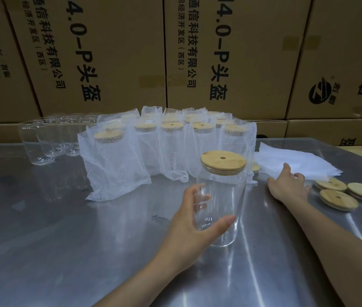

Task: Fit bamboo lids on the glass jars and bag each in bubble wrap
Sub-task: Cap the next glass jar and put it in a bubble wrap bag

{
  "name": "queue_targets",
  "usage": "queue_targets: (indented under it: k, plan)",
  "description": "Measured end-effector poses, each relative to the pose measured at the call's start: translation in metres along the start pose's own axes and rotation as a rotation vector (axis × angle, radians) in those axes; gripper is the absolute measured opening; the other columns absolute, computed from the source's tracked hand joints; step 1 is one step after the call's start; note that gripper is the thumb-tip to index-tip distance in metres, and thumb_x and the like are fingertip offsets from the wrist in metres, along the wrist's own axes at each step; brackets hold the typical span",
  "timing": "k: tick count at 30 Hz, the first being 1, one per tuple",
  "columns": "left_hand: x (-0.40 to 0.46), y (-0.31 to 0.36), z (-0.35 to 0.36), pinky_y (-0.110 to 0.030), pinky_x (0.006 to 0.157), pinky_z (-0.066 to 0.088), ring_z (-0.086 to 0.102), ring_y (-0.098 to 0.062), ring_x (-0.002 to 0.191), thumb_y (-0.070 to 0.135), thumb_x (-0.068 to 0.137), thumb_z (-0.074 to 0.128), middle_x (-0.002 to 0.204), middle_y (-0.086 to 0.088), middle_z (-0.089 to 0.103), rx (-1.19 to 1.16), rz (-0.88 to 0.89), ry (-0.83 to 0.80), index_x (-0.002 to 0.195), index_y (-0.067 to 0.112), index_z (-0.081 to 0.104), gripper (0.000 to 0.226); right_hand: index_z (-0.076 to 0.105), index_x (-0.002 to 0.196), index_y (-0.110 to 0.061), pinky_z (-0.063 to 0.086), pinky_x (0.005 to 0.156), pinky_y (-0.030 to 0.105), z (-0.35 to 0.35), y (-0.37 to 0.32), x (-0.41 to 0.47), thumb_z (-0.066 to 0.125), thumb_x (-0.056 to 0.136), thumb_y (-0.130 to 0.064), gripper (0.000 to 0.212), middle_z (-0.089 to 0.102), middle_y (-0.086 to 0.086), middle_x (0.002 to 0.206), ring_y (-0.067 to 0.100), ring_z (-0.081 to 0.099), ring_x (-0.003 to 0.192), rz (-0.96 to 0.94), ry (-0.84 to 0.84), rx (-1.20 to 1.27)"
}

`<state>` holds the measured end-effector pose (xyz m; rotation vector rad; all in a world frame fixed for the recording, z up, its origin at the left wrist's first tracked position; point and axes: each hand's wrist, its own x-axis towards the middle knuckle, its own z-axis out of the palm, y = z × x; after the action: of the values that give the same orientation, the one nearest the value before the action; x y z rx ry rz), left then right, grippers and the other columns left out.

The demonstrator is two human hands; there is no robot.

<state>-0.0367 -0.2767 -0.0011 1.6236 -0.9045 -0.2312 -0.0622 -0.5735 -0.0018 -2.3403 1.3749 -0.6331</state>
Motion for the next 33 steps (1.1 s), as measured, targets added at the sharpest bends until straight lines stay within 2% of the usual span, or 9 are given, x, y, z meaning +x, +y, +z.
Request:
queue_targets:
  k: [4,9,12,15,18,21,26,29,33]
  plan:
    - [0.000,0.001,0.000,-0.007,0.088,0.043,0.047,0.019,0.112,0.074,0.053,0.067,0.123,0.027,0.051,0.011,-0.001,-0.005,0.121,0.052,0.035,0.078,0.046,0.134,-0.009,0.031,0.101,0.044,-0.004,-0.002,-0.005,0.045,0.096,-0.029,0.043,0.047,0.015,0.135,0.033,0.034,0.128,-0.005,0.079,-0.205]
    - [-0.001,0.002,0.000,-0.015,0.094,0.044,0.048,0.016,0.113,0.074,0.056,0.073,0.123,0.027,0.051,0.010,0.001,-0.017,0.122,0.053,0.035,0.079,0.073,0.102,-0.008,0.037,0.085,0.039,-0.010,0.000,-0.016,0.044,0.098,-0.021,0.032,0.067,0.017,0.098,0.036,0.051,0.104,-0.102,0.302,-0.172]
    - [0.000,0.003,-0.001,-0.020,0.097,0.045,0.048,0.017,0.112,0.066,0.061,0.071,0.125,0.024,0.051,0.001,0.002,-0.022,0.127,0.048,0.034,0.078,0.073,0.097,-0.003,0.041,0.075,0.040,-0.014,0.000,-0.027,0.046,0.099,-0.021,0.033,0.066,0.019,0.091,0.038,0.053,0.095,-0.179,0.427,0.005]
    - [-0.001,0.004,0.000,-0.020,0.095,0.045,0.049,0.013,0.113,0.063,0.060,0.070,0.125,0.020,0.052,-0.007,-0.001,-0.018,0.128,0.045,0.034,0.079,0.071,0.099,-0.008,0.040,0.066,0.036,-0.021,0.004,-0.038,0.052,0.098,-0.026,0.026,0.066,0.015,0.096,0.034,0.054,0.096,-0.129,0.488,0.181]
    - [-0.002,0.005,0.000,-0.011,0.088,0.044,0.048,0.012,0.114,0.062,0.061,0.069,0.126,0.019,0.051,-0.015,-0.001,-0.021,0.127,0.046,0.033,0.078,0.066,0.091,-0.014,0.041,0.065,0.036,-0.026,0.013,-0.047,0.062,0.093,-0.031,0.017,0.065,0.011,0.096,0.031,0.055,0.099,-0.054,0.456,0.353]
    - [-0.003,0.005,0.001,-0.013,0.089,0.043,0.048,0.009,0.116,0.062,0.061,0.069,0.126,0.017,0.051,-0.019,0.000,-0.021,0.126,0.046,0.033,0.076,0.060,0.081,-0.017,0.039,0.065,0.033,-0.029,0.017,-0.057,0.068,0.087,-0.039,0.023,0.062,0.007,0.089,0.029,0.057,0.092,-0.026,0.366,0.452]
    - [-0.006,0.007,-0.001,-0.012,0.087,0.042,0.047,0.010,0.115,0.063,0.059,0.068,0.126,0.016,0.050,-0.026,-0.010,-0.026,0.118,0.053,0.032,0.070,0.061,0.080,-0.009,0.030,0.060,0.033,-0.032,0.016,-0.070,0.051,0.096,-0.043,0.040,0.060,0.006,0.078,0.026,0.051,0.077,-0.057,0.362,0.496]
    - [-0.008,0.008,-0.002,-0.013,0.085,0.042,0.046,0.011,0.115,0.063,0.060,0.068,0.126,0.016,0.050,-0.022,-0.016,-0.026,0.118,0.053,0.032,0.069,0.056,0.084,-0.009,0.029,0.062,0.035,-0.033,0.015,-0.074,0.044,0.101,-0.036,0.035,0.058,0.007,0.082,0.027,0.048,0.079,-0.071,0.444,0.553]
    - [-0.009,0.008,-0.001,-0.001,0.077,0.041,0.046,0.014,0.112,0.063,0.060,0.068,0.128,0.015,0.050,-0.029,-0.015,-0.019,0.123,0.050,0.031,0.074,0.054,0.094,-0.008,0.031,0.063,0.034,-0.040,0.005,-0.085,0.039,0.104,-0.029,0.028,0.057,0.005,0.084,0.026,0.051,0.080,-0.128,0.524,0.680]
